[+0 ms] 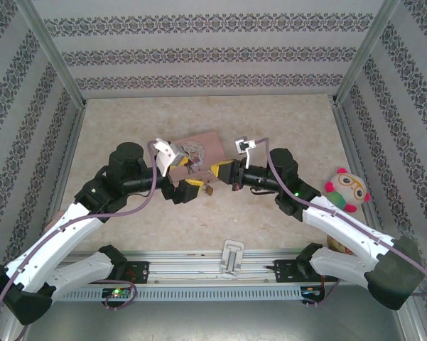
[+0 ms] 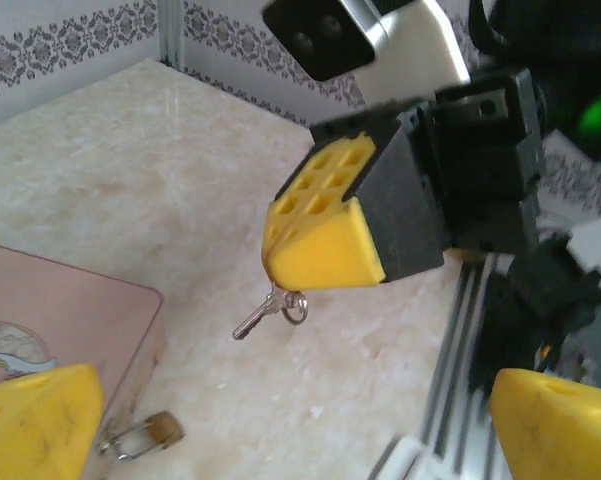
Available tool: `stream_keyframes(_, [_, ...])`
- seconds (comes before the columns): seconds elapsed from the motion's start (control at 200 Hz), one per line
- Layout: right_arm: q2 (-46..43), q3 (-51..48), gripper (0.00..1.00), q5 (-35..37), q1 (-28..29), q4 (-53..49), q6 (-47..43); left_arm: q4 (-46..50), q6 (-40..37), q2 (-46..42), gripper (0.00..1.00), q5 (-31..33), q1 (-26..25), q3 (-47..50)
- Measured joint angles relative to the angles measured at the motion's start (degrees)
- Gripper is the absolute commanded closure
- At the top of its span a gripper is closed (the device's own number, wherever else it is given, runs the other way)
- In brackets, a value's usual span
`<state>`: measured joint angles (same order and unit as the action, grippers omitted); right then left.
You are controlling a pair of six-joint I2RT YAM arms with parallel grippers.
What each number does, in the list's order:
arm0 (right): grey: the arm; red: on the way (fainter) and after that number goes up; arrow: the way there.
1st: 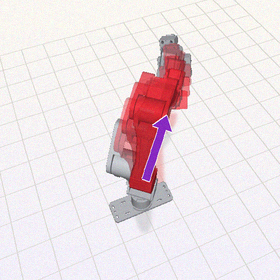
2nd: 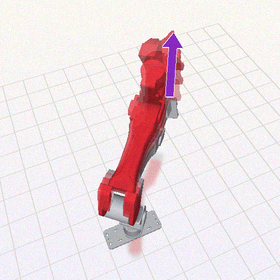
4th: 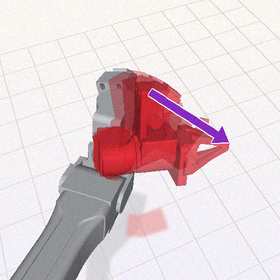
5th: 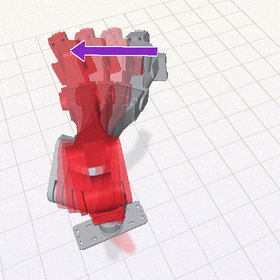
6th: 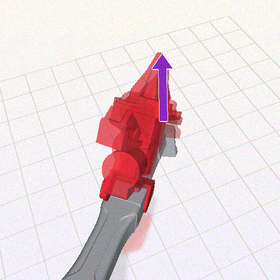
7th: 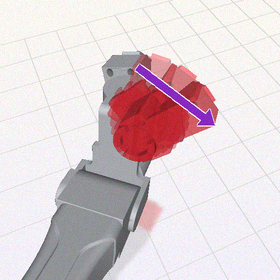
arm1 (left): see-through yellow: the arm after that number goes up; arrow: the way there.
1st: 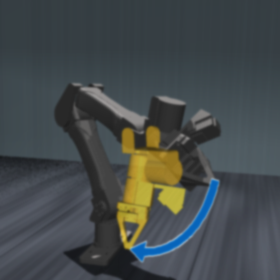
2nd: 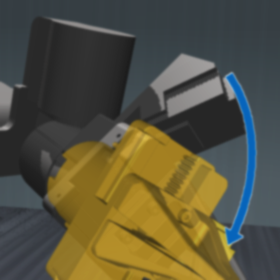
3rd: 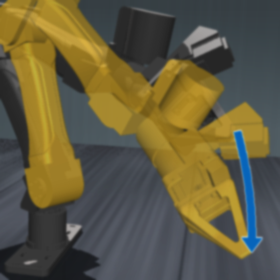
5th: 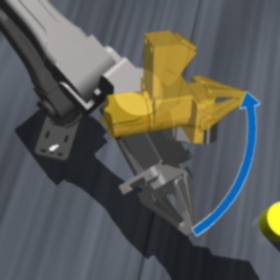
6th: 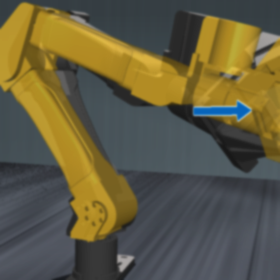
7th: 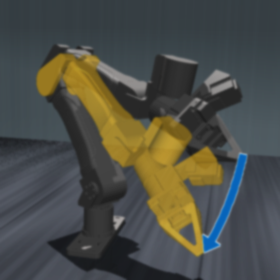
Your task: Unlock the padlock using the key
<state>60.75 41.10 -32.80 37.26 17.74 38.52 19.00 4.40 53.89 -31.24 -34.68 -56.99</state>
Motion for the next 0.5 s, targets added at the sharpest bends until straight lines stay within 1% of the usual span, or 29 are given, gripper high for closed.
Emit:
stream_keyframes(0.105, [0.00, -1.11, 1.00, -0.04, -0.79, 4.85, 3.28, -3.89, 6.51, 1.18, 0.01, 0.52, 0.37, 0.04])
stream_keyframes(0.215, [0.04, -1.42, 1.00, -0.26, -1.16, 9.27, 6.19, -6.64, 11.21, 2.05, 0.00, 0.90, 1.25, 0.04])
stream_keyframes(0.38, [0.13, -1.55, 1.00, -0.96, -1.16, 14.29, 9.51, -10.60, 16.52, 4.09, 0.19, -0.70, 2.67, 0.09])
stream_keyframes(0.5, [0.96, -1.66, 1.00, -1.42, -1.16, 18.40, 12.04, -16.57, 22.05, 6.05, 0.34, -4.74, 4.85, 1.42])
